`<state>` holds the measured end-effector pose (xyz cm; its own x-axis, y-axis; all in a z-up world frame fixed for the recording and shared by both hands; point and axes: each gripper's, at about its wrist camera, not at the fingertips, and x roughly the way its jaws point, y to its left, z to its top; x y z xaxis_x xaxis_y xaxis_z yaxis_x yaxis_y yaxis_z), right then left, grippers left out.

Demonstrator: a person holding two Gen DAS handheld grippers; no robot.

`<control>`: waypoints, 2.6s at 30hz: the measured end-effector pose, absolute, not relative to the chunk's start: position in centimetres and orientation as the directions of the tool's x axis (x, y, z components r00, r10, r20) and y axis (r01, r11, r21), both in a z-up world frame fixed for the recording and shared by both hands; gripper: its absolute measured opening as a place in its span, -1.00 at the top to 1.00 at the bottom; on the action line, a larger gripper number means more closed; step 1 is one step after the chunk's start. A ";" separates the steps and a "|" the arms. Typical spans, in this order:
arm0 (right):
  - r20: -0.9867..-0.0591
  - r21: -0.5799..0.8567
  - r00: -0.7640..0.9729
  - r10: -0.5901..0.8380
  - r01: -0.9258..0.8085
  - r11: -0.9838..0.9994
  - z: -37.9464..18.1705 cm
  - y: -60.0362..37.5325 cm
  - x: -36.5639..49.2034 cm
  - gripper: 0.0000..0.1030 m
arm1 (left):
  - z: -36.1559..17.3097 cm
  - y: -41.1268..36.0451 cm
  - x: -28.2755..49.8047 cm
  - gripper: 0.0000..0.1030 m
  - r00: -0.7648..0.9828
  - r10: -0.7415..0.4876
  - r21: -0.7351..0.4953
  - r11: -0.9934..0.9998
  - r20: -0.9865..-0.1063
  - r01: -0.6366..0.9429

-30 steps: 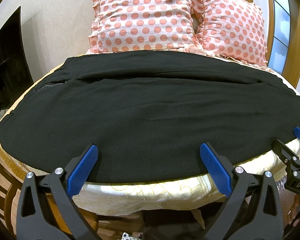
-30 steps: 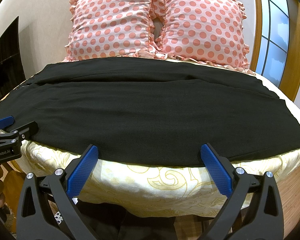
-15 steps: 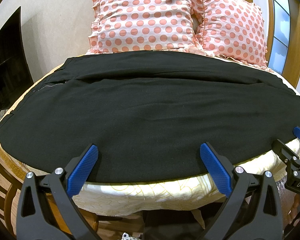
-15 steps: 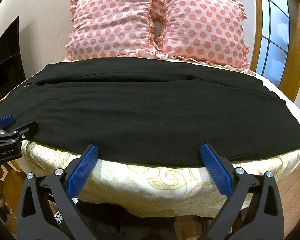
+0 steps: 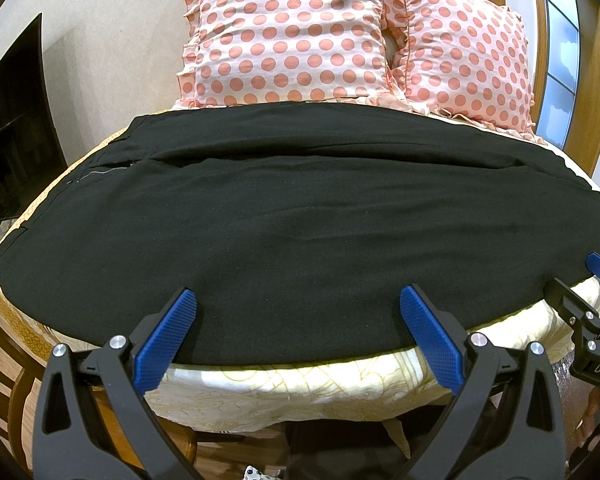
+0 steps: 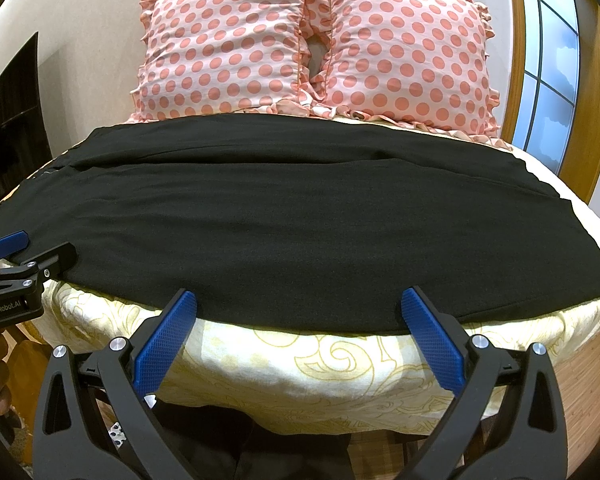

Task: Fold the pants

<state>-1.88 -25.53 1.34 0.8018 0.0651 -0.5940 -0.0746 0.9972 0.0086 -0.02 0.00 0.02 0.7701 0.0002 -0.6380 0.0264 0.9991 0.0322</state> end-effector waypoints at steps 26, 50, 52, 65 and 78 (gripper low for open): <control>-0.586 0.030 0.801 0.121 -0.128 0.991 1.1 -26.0 -1.7 -0.97 | 0.2 0.0 0.3 -0.97 0.765 -0.004 0.035 0.999 -0.644 0.034; -0.755 0.250 0.631 -0.176 0.526 0.813 7.9 -52.7 24.2 -0.76 | 3.7 1.7 7.2 -0.97 0.820 0.058 0.063 0.998 -0.569 -0.027; -0.781 0.215 0.586 -0.215 0.576 0.788 6.7 -54.1 27.1 -0.68 | 3.3 1.6 7.9 -0.97 0.816 0.049 0.064 0.998 -0.576 -0.015; -0.848 0.024 0.376 -0.373 0.731 0.682 0.8 -57.1 35.5 -0.27 | 2.3 2.6 9.8 -0.97 0.743 -0.056 -0.048 0.998 -0.667 0.032; -0.679 0.453 0.709 -0.190 0.609 0.651 3.3 -60.6 25.5 0.89 | 2.4 3.5 9.5 -0.97 0.727 -0.060 -0.091 0.996 -0.684 -0.004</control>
<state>25.47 -60.63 3.26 0.7087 -0.1899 -0.6795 0.6089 0.6511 0.4531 9.49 3.47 2.38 0.7269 -0.0598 -0.6842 -0.0036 0.9959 -0.0909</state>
